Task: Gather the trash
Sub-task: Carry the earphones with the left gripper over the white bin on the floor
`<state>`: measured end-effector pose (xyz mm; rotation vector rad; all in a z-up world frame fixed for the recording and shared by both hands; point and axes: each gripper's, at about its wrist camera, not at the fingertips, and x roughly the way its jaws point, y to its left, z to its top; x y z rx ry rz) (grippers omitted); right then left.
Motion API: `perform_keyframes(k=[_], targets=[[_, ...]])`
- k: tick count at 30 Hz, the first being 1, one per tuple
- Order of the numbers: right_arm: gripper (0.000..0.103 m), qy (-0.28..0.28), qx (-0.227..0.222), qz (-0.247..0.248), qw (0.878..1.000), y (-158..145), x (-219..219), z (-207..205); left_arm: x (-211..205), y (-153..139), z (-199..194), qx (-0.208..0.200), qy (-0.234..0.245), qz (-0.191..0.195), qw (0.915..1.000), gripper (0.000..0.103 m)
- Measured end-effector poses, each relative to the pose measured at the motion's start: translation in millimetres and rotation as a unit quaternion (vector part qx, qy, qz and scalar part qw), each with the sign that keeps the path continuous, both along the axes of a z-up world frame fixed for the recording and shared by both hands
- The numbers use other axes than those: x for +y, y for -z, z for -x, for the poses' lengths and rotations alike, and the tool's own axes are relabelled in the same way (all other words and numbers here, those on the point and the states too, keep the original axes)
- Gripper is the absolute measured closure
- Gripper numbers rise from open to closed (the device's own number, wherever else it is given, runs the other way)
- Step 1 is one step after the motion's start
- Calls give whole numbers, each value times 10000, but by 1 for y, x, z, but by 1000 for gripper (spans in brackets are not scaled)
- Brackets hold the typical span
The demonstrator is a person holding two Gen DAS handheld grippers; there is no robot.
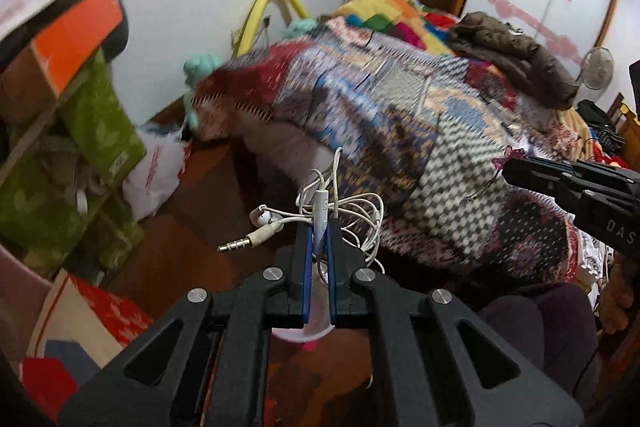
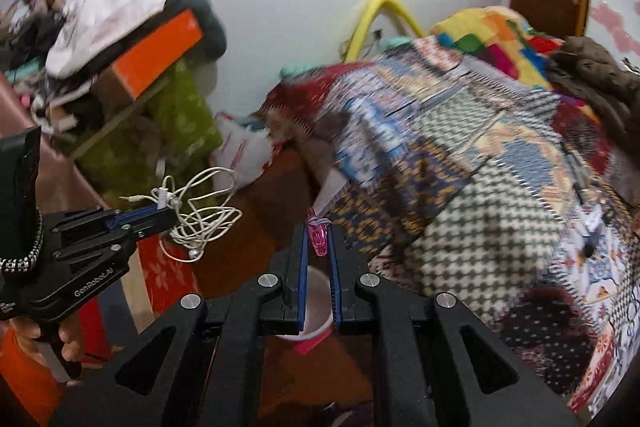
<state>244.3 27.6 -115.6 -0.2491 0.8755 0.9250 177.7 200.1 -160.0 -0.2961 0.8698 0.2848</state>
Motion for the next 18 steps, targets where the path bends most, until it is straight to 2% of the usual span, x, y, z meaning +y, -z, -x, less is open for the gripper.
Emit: perform_keyframes(k=[7, 14, 18], targets=[[94, -478, 365, 529, 9968, 46, 43, 9, 22, 65, -2, 715, -248, 445, 9961, 98], [94, -788, 821, 921, 9892, 94, 71, 7, 30, 129, -21, 1522, -189, 804, 9849, 98], [94, -890, 1102, 1134, 9834, 120, 82, 0, 30, 153, -30, 1786, -139, 936, 9794, 98]])
